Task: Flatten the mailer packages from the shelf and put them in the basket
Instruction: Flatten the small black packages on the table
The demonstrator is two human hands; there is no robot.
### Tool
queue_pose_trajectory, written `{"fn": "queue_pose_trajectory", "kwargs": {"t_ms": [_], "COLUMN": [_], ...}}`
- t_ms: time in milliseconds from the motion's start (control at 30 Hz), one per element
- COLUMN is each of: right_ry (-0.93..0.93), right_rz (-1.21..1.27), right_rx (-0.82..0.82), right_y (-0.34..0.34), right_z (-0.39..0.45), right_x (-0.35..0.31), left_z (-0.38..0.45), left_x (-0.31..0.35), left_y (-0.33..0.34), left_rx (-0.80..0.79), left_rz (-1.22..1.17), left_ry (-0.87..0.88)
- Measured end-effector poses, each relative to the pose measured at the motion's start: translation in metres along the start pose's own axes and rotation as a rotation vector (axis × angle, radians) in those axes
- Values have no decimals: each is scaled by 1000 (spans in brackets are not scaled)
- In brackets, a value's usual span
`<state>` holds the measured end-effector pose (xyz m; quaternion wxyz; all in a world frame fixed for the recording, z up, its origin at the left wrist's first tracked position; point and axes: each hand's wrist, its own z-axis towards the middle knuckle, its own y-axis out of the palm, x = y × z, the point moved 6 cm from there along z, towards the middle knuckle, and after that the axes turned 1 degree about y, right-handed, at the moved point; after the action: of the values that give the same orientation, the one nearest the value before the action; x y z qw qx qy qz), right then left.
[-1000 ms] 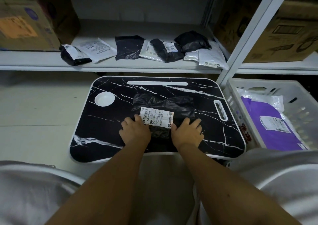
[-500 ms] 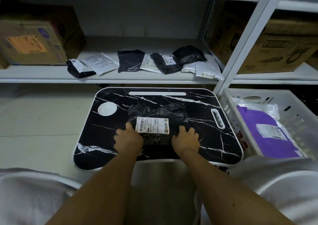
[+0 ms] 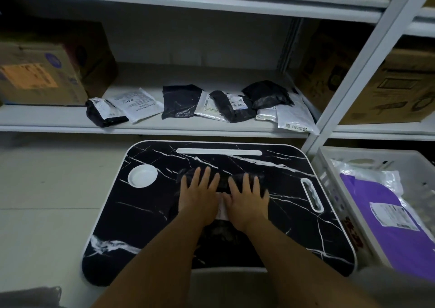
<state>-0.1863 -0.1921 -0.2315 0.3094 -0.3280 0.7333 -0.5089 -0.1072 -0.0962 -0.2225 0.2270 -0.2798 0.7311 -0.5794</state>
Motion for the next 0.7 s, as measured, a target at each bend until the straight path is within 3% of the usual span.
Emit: {"fn": "queue_pose_trajectory", "kwargs": {"t_ms": [100, 400, 567, 700], "right_ry": [42, 82, 76, 93], "right_rz": [6, -35, -21, -103], "right_rx": [-87, 461, 580, 562], "right_y": [12, -37, -92, -129], "right_z": [7, 29, 70, 113], "right_x": [10, 15, 30, 46], "left_z": [6, 39, 82, 119], "left_x": [-3, 15, 22, 21], "left_y": [17, -24, -46, -42], "left_rx": [-79, 150, 180, 46], "left_rz": [-87, -42, -100, -131], "left_ry": [-29, -50, -28, -36]}}
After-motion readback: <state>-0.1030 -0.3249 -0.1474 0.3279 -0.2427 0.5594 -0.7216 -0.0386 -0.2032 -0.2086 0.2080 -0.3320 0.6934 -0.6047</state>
